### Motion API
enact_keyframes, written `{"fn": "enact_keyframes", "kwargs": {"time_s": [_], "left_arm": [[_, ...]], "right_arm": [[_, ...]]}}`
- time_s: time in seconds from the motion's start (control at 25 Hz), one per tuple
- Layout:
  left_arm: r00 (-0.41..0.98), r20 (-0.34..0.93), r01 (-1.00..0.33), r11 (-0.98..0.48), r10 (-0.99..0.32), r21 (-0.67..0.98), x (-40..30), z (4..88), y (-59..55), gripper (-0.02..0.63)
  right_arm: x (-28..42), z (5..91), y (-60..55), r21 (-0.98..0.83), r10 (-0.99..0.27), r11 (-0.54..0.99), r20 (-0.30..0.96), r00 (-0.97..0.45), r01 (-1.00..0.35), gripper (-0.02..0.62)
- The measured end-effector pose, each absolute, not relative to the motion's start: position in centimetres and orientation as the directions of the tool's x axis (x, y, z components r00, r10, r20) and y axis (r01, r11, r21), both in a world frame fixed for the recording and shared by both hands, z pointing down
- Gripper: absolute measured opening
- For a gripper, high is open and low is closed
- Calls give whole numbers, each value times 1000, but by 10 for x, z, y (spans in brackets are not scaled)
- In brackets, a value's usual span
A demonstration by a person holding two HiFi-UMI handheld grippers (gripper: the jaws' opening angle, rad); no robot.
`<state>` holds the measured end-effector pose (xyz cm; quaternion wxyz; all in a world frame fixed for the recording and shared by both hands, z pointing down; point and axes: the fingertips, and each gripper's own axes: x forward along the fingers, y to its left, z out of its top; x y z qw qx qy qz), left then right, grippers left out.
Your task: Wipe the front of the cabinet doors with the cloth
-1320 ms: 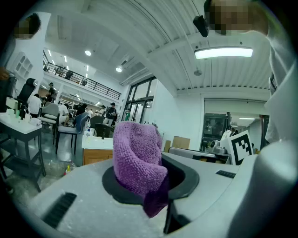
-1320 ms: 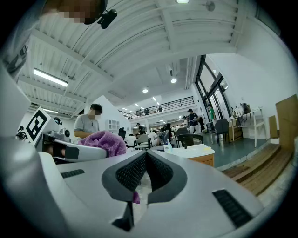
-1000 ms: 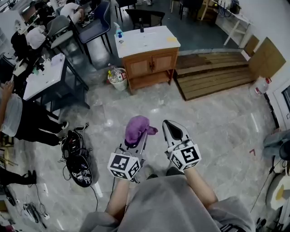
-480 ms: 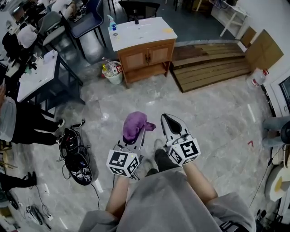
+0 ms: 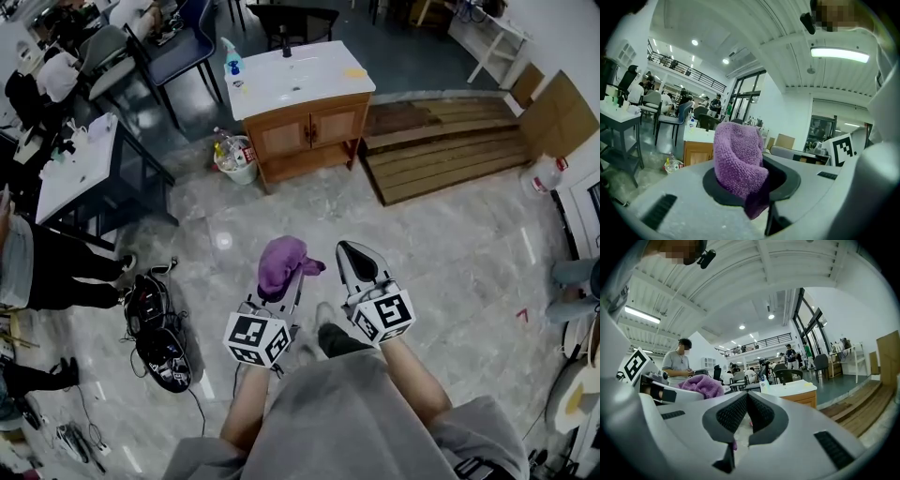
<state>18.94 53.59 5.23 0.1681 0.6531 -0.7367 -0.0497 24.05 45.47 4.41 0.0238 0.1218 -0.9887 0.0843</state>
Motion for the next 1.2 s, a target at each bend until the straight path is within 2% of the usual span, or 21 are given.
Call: {"fn": "enact_keyframes", "kwargs": {"time_s": [0.68, 1.2], "left_arm": [[-144, 255, -933, 217, -956, 287, 151, 68, 463, 84], [-165, 285, -923, 249, -944, 293, 79, 92, 431, 84]], "right_arm": [[206, 66, 367, -238, -202, 946, 102, -974, -221, 9], [140, 93, 335, -264, -198, 938, 132, -971, -227, 9]]}}
